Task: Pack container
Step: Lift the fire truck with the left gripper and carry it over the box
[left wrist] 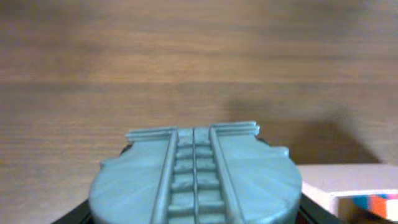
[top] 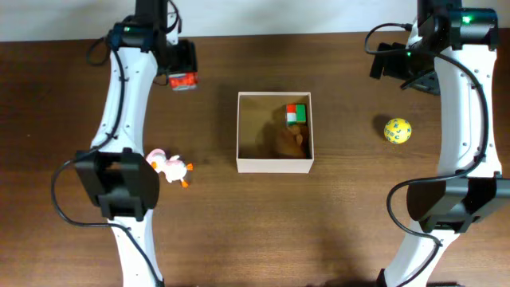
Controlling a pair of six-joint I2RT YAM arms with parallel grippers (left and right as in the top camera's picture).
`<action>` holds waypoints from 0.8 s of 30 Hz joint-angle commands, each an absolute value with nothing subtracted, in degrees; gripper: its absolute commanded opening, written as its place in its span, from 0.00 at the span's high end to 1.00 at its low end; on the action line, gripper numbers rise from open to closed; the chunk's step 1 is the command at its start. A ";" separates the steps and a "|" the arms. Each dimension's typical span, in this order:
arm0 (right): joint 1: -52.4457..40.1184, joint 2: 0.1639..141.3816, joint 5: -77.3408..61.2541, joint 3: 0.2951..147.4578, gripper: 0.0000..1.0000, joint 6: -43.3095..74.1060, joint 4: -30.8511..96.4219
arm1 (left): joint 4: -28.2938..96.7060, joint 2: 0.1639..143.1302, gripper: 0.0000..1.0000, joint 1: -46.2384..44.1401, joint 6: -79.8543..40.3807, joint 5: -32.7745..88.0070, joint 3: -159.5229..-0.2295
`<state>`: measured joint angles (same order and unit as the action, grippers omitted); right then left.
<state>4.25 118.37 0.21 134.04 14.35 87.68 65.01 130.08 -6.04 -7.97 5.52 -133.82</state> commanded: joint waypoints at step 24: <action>4.25 118.34 0.71 134.91 0.01 13.98 87.68 | 79.79 130.47 0.50 -25.76 -11.97 7.77 -139.63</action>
<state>4.25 118.39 0.21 134.04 14.28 87.68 79.75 130.08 -24.62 -9.87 7.14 -138.61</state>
